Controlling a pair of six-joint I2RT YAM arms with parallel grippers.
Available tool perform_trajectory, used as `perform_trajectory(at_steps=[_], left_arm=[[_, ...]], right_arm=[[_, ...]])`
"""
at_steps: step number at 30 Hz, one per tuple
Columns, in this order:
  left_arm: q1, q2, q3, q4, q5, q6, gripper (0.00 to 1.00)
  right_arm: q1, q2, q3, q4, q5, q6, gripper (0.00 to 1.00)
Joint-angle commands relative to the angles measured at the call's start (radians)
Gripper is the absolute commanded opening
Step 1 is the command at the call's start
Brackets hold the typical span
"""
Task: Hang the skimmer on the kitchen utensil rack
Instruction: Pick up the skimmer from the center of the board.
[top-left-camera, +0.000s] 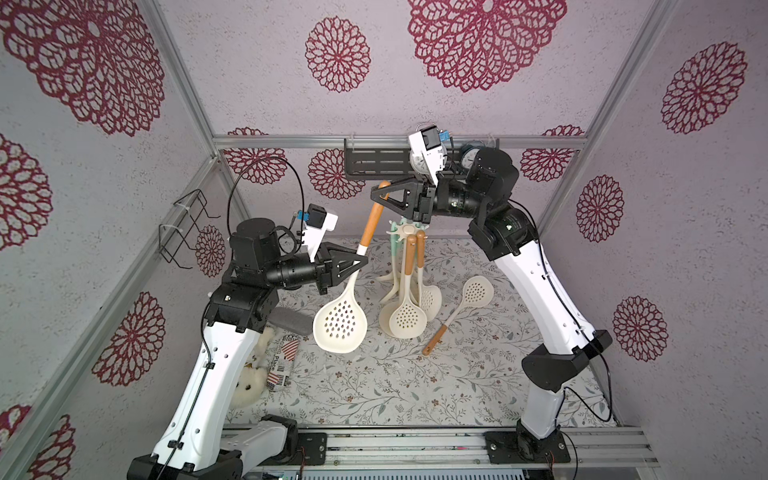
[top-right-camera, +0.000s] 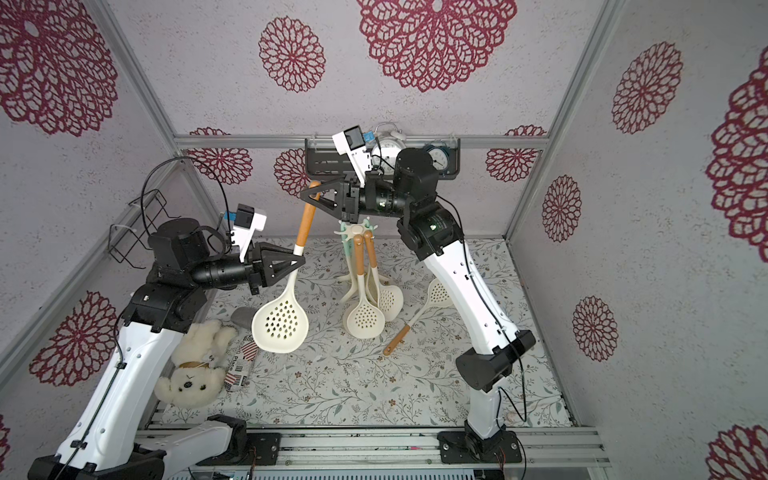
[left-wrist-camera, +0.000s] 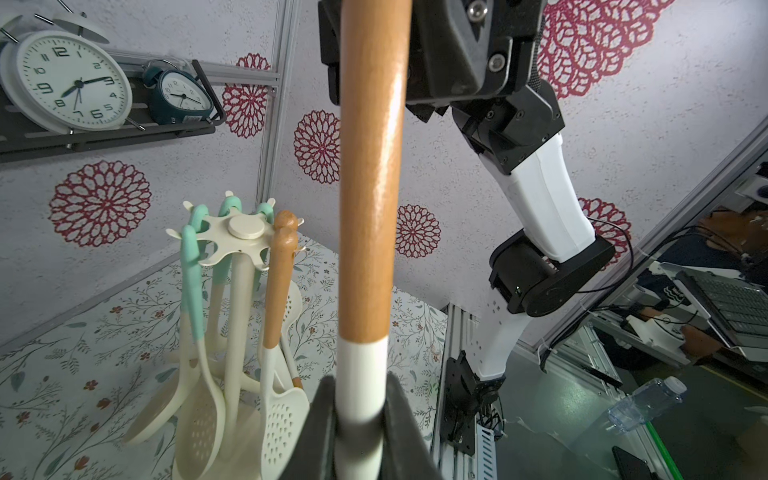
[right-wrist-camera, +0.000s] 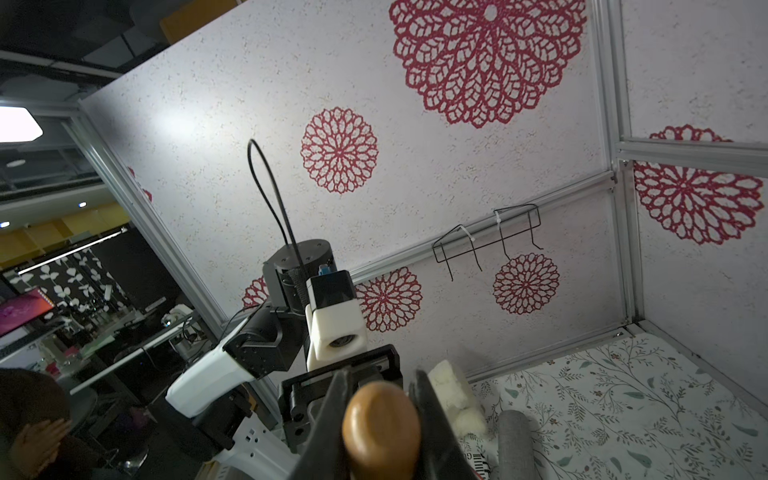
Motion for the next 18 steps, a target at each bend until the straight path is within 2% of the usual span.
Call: perform_trajectory(at_steps=[1,3,4,5,8,12,14,18], left_arm=[[-0.026,-0.013,0.011,-0.041,-0.086,-0.004,0.34],[-0.052,-0.026,0.001,-0.054,-0.145,0.004,0.56],[-0.071,-0.036,-0.007,-0.062,-0.194,0.010,0.64],[-0.094,-0.050,-0.016,-0.066,-0.247,0.016,0.68],[-0.172,-0.105,-0.065,-0.048,-0.450,0.023,0.73],[-0.265,-0.166,-0.118,-0.038,-0.701,0.049,0.73],[-0.298,-0.182,-0.136,-0.033,-0.775,0.062,0.73],[-0.331,-0.175,-0.150,-0.022,-0.825,0.081,0.73]], right_arm=[[-0.003,-0.038,0.023,-0.031,0.034,-0.107,0.00],[-0.001,-0.049,0.021,-0.085,0.065,-0.139,0.00],[0.003,-0.056,0.022,-0.121,0.094,-0.158,0.00],[0.009,-0.064,0.021,-0.162,0.135,-0.182,0.00],[0.047,-0.091,0.015,-0.274,0.283,-0.242,0.00],[0.093,-0.142,-0.061,-0.324,0.425,-0.233,0.00],[0.103,-0.174,-0.114,-0.324,0.481,-0.213,0.00],[0.113,-0.208,-0.175,-0.331,0.518,-0.158,0.00]])
